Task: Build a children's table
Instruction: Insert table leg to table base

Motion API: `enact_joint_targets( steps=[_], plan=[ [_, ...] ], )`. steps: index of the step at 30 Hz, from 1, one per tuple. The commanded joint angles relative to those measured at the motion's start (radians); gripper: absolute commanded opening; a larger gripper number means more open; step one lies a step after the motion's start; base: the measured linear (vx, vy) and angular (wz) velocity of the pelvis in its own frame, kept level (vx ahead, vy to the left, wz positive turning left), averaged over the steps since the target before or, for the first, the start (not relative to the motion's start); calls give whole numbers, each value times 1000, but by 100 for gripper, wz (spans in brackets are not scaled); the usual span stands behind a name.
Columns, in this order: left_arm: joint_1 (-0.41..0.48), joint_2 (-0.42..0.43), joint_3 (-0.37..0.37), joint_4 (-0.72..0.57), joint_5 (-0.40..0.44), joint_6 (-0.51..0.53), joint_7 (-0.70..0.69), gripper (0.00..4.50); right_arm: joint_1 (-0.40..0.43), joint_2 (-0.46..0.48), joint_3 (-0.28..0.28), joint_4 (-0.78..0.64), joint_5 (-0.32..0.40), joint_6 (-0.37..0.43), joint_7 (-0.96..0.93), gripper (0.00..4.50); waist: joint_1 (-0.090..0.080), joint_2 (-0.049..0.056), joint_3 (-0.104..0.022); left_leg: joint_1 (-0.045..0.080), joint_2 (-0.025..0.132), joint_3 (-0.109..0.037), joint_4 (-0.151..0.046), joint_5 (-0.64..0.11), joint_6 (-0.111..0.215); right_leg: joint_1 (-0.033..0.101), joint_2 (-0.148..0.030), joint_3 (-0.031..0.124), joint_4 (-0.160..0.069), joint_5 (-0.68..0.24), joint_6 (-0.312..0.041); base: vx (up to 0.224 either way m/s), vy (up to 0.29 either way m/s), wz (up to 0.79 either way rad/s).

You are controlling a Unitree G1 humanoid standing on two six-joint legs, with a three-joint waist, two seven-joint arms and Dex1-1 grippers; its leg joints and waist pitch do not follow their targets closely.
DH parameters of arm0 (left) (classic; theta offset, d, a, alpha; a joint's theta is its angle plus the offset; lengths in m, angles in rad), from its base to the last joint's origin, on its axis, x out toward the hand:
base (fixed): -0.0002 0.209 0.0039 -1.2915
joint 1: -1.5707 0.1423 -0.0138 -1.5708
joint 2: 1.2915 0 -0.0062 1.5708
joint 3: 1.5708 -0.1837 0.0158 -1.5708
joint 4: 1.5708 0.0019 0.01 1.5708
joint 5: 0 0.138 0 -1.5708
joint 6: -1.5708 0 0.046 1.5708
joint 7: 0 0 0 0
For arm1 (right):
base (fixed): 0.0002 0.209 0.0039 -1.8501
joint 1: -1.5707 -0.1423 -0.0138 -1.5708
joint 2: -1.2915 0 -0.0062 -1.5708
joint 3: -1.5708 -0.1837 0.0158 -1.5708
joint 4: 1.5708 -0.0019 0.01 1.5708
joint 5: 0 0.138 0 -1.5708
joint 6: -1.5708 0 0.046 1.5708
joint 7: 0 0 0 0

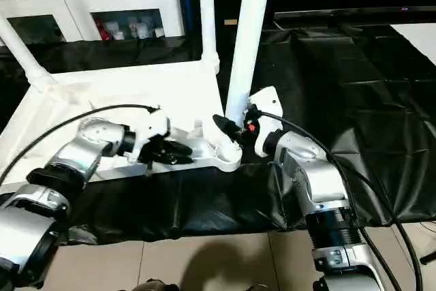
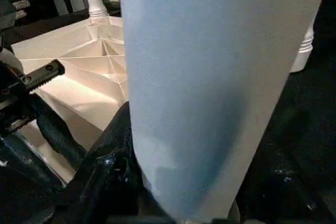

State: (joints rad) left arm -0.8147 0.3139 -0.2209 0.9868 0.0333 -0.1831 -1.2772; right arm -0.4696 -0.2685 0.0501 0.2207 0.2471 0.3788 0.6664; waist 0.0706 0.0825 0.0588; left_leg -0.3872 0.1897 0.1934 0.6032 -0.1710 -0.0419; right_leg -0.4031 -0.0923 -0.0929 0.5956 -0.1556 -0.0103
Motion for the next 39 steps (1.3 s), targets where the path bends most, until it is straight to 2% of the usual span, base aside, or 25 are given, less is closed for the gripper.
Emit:
enact_joint_targets(
  steps=[1, 3, 4, 5, 11, 16, 17, 21, 23, 26, 29, 31, 32, 35, 39],
  plan=[
    [9, 16, 14, 8, -6, -9, -19, 97, -24, 3, 11, -4, 16, -19, 15, 191, 5, -21, -84, 19, 37, -20, -64, -182, 60, 52, -64, 46, -68, -282, -201, 0, 0, 0],
    [12, 14, 27, 19, -23, 6, -36, 97, -26, 5, 13, -1, 13, -21, 20, 191, 7, -25, -83, 18, 36, -18, -64, -180, 61, 51, -64, 46, -67, -279, -204, 0, 0, 0],
    [11, 14, 28, 26, -23, 4, -33, 126, -27, 6, 14, 1, 12, -22, 21, 191, 8, -24, -84, 19, 36, -18, -64, -180, 61, 50, -64, 46, -67, -281, -204, 0, 0, 0],
    [10, 15, 25, 37, -16, -5, -22, 134, -29, 7, 13, 5, 10, -23, 24, 191, 8, -24, -83, 20, 37, -18, -65, -184, 60, 50, -63, 46, -68, -281, -203, 0, 0, 0],
    [16, 11, 22, 57, -9, -12, -19, 139, -36, 14, 16, 14, 4, -24, 31, 191, 17, -25, -82, 22, 40, -18, -66, -189, 49, 48, -66, 48, -68, -285, -200, 0, 0, 0],
    [16, 9, 10, 93, 22, -48, 39, 145, -43, 19, 22, 26, 0, -23, 42, 191, 17, -26, -83, 22, 39, -18, -66, -196, 48, 48, -65, 48, -69, -278, -197, 0, 0, 0],
    [13, 8, 12, 104, 21, -46, 38, 145, -44, 17, 25, 24, 2, -17, 48, 191, 18, -29, -83, 22, 40, -19, -67, -196, 46, 49, -67, 48, -68, -285, -195, 0, 0, 0],
    [8, 9, 13, 114, 19, -45, 30, 145, -41, 8, 27, 18, 2, -10, 60, 191, 19, -29, -82, 23, 40, -19, -68, -196, 44, 48, -66, 48, -69, -287, -195, 0, 0, 0],
    [6, 8, 20, 118, 14, -47, 27, 110, -35, -1, 23, 13, 3, -8, 66, 191, 19, -29, -82, 22, 41, -19, -67, -196, 44, 49, -67, 49, -68, -279, -199, 0, 0, 0],
    [2, 4, 28, 126, 7, -48, 20, 106, -32, -7, 21, 13, 3, -7, 68, 191, 19, -29, -82, 21, 40, -19, -67, -193, 45, 49, -67, 49, -68, -276, -201, 0, 0, 0],
    [0, 2, 31, 133, 3, -49, 9, 67, -27, -14, 21, 11, 1, -4, 72, 191, 19, -27, -82, 22, 40, -18, -67, -194, 45, 49, -67, 49, -69, -277, -202, 0, 0, 0],
    [-1, 1, 31, 134, 2, -47, 3, 65, -26, -16, 21, 10, 1, -2, 74, 191, 18, -28, -82, 22, 40, -18, -67, -196, 45, 50, -66, 48, -68, -274, -204, 0, 0, 0],
    [-1, 2, 24, 140, 9, -48, -9, 61, -21, -26, 27, 3, 2, 7, 88, 191, 19, -23, -83, 22, 39, -19, -66, -194, 46, 50, -65, 48, -68, -268, -206, 0, 0, 0],
    [-1, 4, 16, 145, 18, -51, -13, 23, -18, -32, 31, -2, 3, 15, 98, 191, 18, -24, -83, 21, 40, -18, -66, -190, 50, 51, -65, 48, -67, -252, -210, 0, 0, 0],
    [-4, 5, 12, 151, 25, -53, -12, 0, -17, -45, 38, -2, 1, 30, 112, 191, 19, -24, -84, 21, 41, -18, -65, -186, 52, 52, -64, 48, -64, -233, -219, 0, 0, 0]
  ],
)
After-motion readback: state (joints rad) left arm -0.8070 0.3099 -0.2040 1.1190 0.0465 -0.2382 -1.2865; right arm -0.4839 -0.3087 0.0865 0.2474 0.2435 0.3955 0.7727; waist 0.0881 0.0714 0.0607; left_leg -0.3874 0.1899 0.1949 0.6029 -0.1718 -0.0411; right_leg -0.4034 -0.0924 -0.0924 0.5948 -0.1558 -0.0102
